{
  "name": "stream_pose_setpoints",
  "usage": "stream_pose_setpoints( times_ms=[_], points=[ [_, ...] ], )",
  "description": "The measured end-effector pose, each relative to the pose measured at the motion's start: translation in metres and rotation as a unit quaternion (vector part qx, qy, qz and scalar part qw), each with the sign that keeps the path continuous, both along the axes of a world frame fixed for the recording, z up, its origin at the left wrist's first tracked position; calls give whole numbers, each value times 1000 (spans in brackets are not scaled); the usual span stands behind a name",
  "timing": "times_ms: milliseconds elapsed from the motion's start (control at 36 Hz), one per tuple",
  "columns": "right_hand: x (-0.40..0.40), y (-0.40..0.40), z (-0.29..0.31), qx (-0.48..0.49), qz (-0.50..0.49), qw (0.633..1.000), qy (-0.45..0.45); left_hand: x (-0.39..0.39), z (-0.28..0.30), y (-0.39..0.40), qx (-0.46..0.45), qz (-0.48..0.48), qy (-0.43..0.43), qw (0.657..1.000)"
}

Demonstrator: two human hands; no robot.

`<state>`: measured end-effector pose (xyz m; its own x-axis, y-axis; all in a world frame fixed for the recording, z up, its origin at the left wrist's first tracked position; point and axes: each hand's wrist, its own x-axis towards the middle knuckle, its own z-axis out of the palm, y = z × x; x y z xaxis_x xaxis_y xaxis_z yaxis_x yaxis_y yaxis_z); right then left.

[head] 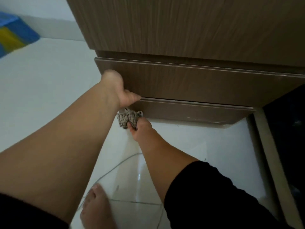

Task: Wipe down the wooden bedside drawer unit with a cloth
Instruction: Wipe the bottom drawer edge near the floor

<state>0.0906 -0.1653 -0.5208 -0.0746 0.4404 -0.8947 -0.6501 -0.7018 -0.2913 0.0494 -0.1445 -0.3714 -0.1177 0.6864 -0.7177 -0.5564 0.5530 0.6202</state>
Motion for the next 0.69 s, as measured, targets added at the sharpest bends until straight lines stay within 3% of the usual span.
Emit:
stream_pose_setpoints(
  times_ms=[250, 361, 694],
  points=[
    [-18, 22, -15, -21, -101, 994, 45, -25, -21, 15, -11, 11, -50, 999],
    [-18, 31, -27, -9, -87, 996, 33, -23, -20, 14, -8, 22, -59, 998],
    [43, 34, -28, -33, -148, 988, 29, 2, -14, 9, 6, 110, -3, 994]
  ],
)
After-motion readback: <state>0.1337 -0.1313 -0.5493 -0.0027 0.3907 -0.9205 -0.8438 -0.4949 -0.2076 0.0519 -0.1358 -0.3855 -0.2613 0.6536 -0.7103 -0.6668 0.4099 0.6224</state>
